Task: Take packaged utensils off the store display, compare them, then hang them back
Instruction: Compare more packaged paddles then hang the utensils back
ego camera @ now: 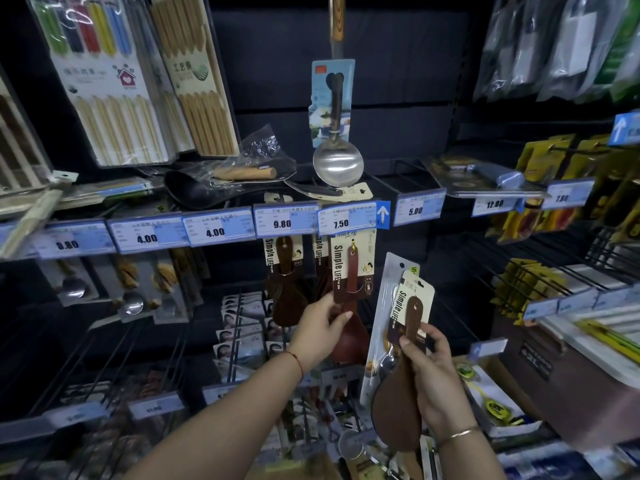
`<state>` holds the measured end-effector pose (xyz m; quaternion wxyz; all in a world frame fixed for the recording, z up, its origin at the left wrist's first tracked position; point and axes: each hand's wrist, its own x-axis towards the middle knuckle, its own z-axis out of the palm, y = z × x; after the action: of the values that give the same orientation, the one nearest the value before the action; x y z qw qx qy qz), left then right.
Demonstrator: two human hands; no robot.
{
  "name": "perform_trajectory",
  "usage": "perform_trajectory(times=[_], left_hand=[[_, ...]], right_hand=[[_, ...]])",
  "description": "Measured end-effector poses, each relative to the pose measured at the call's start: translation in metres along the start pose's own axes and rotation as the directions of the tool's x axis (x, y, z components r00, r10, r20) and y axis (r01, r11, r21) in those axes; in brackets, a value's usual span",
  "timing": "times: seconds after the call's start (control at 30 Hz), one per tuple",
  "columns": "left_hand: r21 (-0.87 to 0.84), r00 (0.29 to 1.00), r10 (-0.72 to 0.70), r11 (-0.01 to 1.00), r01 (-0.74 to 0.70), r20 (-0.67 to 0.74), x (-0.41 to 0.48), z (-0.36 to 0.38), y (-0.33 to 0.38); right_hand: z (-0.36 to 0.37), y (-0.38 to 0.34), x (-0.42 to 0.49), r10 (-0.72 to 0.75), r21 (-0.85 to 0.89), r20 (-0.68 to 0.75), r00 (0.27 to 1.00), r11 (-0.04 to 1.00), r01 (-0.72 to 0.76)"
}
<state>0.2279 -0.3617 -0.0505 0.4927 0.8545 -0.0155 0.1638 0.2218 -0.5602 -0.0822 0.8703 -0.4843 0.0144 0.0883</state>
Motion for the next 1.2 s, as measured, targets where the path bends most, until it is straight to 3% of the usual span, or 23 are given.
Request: perform_trajectory(times=[0.43,1.2], left_hand=[[-0.054,0.997,0.049,0.997,-0.053,-0.063,-0.004,-0.009,0.001],[0.002,0.998,0.034,0.999,-0.034,0.046,0.012,-0.003,-0.007]], right_hand=[[0.013,0.01,0.006,-0.058,0.067,0.055,0.997,0.996,0.054],[0.026,-0.009,0.016,-0.014,0.002,-0.003,1.0,1.0,0.014]])
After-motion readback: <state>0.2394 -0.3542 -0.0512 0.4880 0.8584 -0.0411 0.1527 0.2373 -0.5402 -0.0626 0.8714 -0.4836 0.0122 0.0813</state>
